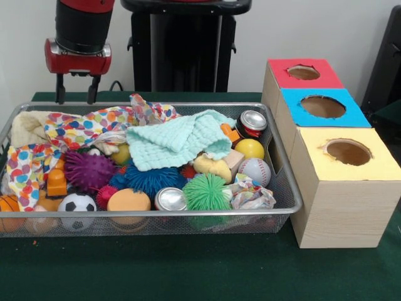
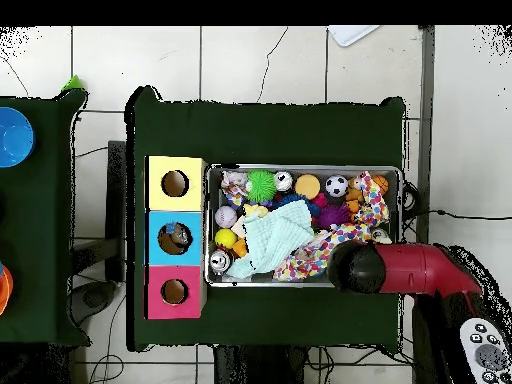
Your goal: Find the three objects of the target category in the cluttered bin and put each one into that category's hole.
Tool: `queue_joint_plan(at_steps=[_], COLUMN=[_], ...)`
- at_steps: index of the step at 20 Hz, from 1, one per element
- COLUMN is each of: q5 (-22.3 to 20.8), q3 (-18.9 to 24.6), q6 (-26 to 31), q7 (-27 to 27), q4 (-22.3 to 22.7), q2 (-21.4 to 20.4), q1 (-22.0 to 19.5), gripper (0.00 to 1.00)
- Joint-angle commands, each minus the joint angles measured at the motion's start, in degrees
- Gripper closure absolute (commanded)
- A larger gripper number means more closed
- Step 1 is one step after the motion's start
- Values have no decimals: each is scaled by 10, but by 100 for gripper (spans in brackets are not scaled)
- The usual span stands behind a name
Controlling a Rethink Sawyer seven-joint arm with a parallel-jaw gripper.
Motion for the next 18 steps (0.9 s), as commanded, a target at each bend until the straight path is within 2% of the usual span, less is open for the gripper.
queue_joint_plan(at_steps=[1,6,18], q5=[-19,-20,-55], q3=[47,54,54], q6=[41,51,27], q7=[-87,-105,-120], q4=[-33,-45,-72], q2=[21,21,58], q1=[-20,-32,-48], gripper=[0,0,0])
